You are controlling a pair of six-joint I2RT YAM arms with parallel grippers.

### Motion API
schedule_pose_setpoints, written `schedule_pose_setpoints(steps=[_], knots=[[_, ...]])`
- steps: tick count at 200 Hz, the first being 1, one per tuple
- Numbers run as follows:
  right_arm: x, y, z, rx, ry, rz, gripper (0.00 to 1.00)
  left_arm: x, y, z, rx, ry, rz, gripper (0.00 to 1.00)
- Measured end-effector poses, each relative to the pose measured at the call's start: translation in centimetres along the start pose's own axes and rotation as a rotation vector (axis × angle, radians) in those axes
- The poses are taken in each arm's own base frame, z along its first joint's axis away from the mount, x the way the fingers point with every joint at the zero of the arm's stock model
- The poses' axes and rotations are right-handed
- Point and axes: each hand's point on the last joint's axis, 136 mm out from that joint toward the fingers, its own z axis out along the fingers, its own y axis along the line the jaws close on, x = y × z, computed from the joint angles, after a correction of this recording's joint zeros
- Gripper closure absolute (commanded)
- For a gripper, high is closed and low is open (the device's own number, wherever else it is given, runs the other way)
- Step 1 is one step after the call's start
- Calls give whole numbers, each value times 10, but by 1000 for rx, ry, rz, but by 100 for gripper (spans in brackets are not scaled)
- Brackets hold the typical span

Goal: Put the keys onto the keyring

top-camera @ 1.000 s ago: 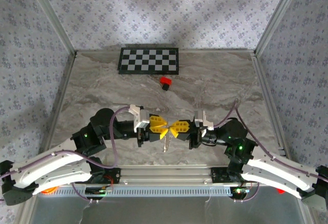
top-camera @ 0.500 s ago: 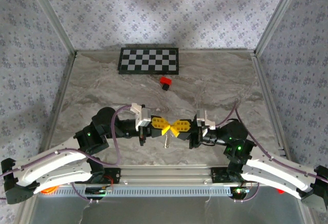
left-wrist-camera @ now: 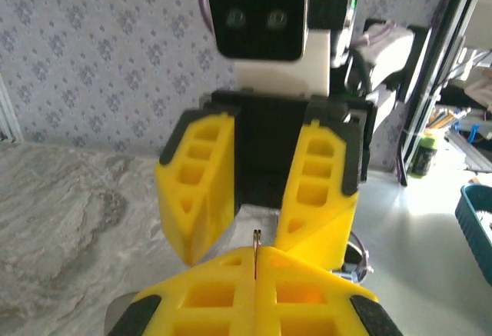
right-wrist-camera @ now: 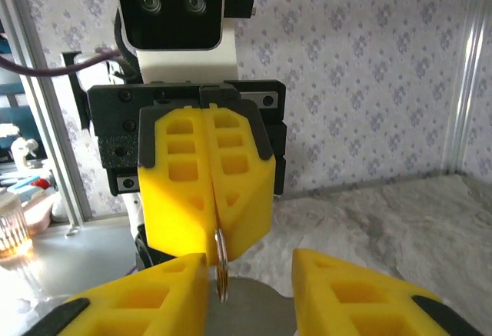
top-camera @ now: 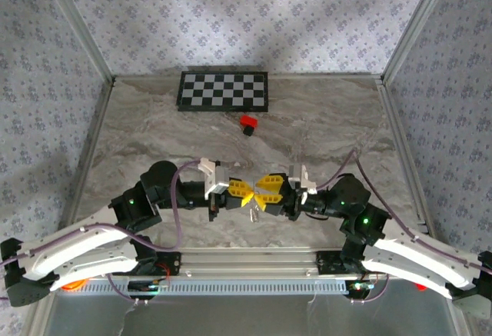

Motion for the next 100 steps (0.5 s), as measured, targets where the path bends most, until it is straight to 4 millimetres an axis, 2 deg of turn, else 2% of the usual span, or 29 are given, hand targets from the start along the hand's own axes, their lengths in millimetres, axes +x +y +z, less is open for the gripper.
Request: schedule_pose_setpoints(steps=[32, 72, 100], knots=[[-4, 3, -5, 20, 82, -60, 61, 0, -1, -6, -11, 55, 28, 100], [13, 4, -9, 20, 189, -85, 61, -2, -5, -14, -10, 118, 56, 100], [26, 4, -7, 7, 244, -78, 61, 4, -6, -18, -9, 162, 64, 100]])
